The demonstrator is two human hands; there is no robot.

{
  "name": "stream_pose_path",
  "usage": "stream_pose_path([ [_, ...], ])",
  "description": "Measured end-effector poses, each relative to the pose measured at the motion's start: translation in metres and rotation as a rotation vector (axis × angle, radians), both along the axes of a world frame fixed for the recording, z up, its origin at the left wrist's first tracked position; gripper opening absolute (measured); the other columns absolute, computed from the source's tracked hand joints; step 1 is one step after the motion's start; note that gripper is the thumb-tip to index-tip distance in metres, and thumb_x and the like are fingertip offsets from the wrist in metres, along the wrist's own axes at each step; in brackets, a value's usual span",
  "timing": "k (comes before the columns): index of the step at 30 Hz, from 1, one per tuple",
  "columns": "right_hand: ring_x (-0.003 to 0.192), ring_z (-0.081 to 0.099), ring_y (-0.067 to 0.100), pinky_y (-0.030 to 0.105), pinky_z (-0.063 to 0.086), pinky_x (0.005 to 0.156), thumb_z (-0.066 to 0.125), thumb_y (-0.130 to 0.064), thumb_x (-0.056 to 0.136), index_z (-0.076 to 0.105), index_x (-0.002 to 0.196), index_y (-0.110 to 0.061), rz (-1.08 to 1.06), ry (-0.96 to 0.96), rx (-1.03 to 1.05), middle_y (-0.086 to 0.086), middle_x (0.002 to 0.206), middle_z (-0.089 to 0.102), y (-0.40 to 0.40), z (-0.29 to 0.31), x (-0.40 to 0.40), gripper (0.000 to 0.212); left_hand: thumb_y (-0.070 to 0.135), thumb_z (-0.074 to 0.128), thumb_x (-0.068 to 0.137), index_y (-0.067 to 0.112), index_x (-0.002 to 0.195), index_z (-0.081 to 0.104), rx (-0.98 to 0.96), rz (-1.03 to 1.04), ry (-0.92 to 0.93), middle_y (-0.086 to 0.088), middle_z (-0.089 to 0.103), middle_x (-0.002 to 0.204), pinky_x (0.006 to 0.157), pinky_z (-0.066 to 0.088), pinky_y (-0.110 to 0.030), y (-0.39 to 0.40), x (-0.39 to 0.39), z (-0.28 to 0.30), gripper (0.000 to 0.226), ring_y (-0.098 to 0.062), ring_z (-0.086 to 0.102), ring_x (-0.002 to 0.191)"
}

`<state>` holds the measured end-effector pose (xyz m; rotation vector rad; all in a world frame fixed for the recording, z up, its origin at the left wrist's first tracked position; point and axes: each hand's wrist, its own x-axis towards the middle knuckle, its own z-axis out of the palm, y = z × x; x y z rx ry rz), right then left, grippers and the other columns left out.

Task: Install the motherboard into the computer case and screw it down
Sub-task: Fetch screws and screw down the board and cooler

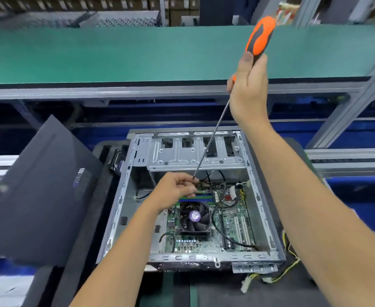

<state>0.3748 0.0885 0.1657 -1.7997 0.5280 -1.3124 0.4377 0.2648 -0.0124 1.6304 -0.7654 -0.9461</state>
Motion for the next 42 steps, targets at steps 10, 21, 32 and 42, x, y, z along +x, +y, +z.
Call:
stream_pose_path([
  [10,0.051,0.041,0.010,0.027,0.038,0.051,0.028,-0.022,0.105,0.036,0.098,-0.008,0.102,0.027,0.019,-0.003,0.064,0.040,0.014,-0.007,0.016,0.018,-0.008,0.055,0.089,0.012,0.087,0.066,0.009,0.159,-0.043,-0.008,0.070,0.084,0.067,0.052,-0.018,0.006,0.011,-0.006,0.023,-0.011,0.067,0.070],
  [21,0.056,0.041,0.019,0.036,0.038,0.053,0.029,-0.021,0.105,0.038,0.112,0.006,0.186,0.045,-0.004,0.009,0.067,0.040,0.028,-0.016,0.025,0.029,-0.007,0.061,0.086,0.010,0.082,0.064,0.135,0.239,-0.271,-0.007,0.066,0.077,0.065,0.054,-0.016,0.005,0.017,-0.010,0.018,-0.009,0.063,0.061],
  [32,0.050,0.046,0.005,0.018,0.038,0.053,0.035,-0.025,0.104,0.038,0.103,-0.011,0.322,0.184,-0.104,-0.001,0.062,0.051,0.042,-0.028,0.033,0.014,0.005,0.061,0.089,0.008,0.083,0.063,0.406,0.259,-0.525,-0.014,0.066,0.088,0.068,0.055,-0.039,0.007,0.020,-0.018,0.007,-0.028,0.063,0.079],
  [42,0.050,0.047,0.004,0.021,0.041,0.052,0.035,-0.027,0.104,0.041,0.111,-0.001,0.362,0.210,-0.109,0.003,0.065,0.053,0.038,-0.018,0.027,0.027,0.014,0.059,0.090,0.004,0.085,0.065,0.357,0.138,-0.817,-0.009,0.066,0.076,0.064,0.049,-0.033,0.008,0.012,-0.009,0.013,-0.025,0.060,0.074],
])
